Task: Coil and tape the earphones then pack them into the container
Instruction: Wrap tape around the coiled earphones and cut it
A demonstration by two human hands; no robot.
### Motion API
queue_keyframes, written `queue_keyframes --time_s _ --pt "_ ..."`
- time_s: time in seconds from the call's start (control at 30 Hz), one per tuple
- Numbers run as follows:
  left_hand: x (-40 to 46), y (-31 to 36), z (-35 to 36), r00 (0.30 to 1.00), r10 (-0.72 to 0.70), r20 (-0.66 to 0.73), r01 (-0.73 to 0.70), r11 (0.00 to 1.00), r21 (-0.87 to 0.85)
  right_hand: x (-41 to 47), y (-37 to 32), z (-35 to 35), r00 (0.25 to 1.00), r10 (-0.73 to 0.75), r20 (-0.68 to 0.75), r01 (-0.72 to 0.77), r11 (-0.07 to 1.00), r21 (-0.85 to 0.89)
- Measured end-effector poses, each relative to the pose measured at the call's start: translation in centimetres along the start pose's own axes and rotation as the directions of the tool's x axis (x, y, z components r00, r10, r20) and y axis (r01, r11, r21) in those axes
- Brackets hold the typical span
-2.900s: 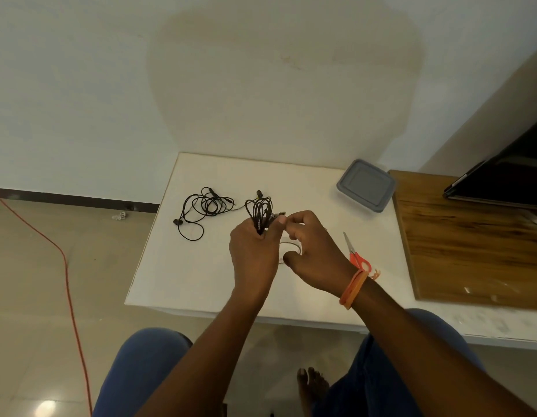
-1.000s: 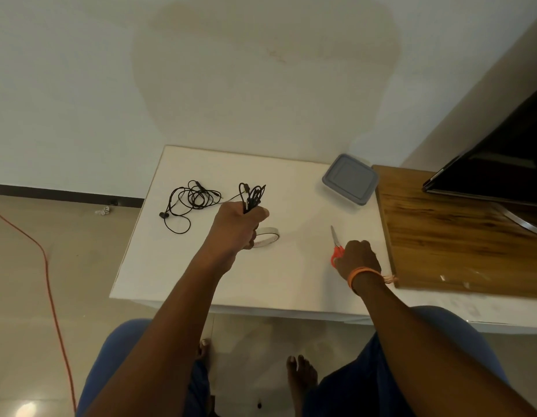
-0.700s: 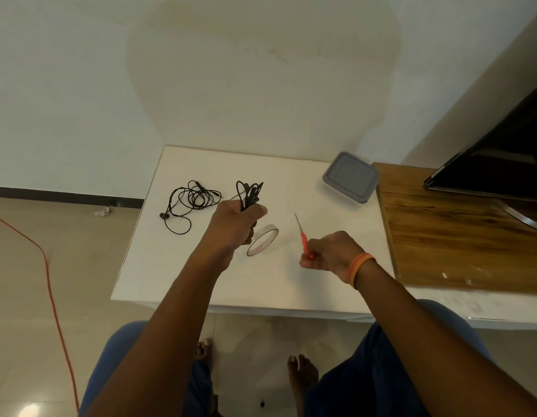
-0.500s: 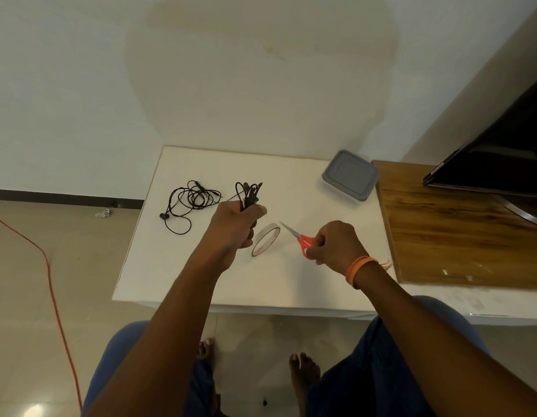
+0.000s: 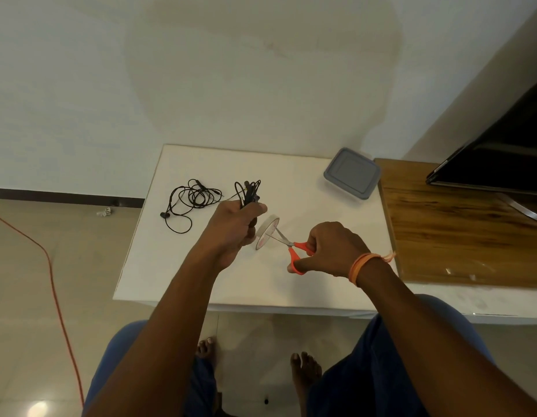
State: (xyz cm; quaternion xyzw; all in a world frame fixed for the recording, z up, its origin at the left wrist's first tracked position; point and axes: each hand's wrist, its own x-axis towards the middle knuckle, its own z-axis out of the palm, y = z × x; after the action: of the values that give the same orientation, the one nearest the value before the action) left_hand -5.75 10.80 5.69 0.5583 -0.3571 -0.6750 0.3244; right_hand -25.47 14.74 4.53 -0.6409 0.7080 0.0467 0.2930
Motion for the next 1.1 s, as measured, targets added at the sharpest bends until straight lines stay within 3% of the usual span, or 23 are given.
queue_keyframes --time_s 0.4,0.93,1.1 --pt "-0.1 -0.1 0.2 0.997 0.019 0.069 -0.023 0.998 0.055 0.6 -1.0 1.1 0.994 -0.031 -0.104 0.028 0.999 -0.025" --pt "-0.2 -0.3 0.3 0.997 0.023 0.074 -0.03 0.995 0.097 1.1 -0.4 0.6 0.998 -0.044 -0.054 0.051 0.989 0.142" --pt "-0.1 -0.3 0.2 0.996 0.026 0.085 -0.033 0.996 0.086 1.3 -0.3 0.7 0.999 -0.031 -0.043 0.036 0.992 0.123"
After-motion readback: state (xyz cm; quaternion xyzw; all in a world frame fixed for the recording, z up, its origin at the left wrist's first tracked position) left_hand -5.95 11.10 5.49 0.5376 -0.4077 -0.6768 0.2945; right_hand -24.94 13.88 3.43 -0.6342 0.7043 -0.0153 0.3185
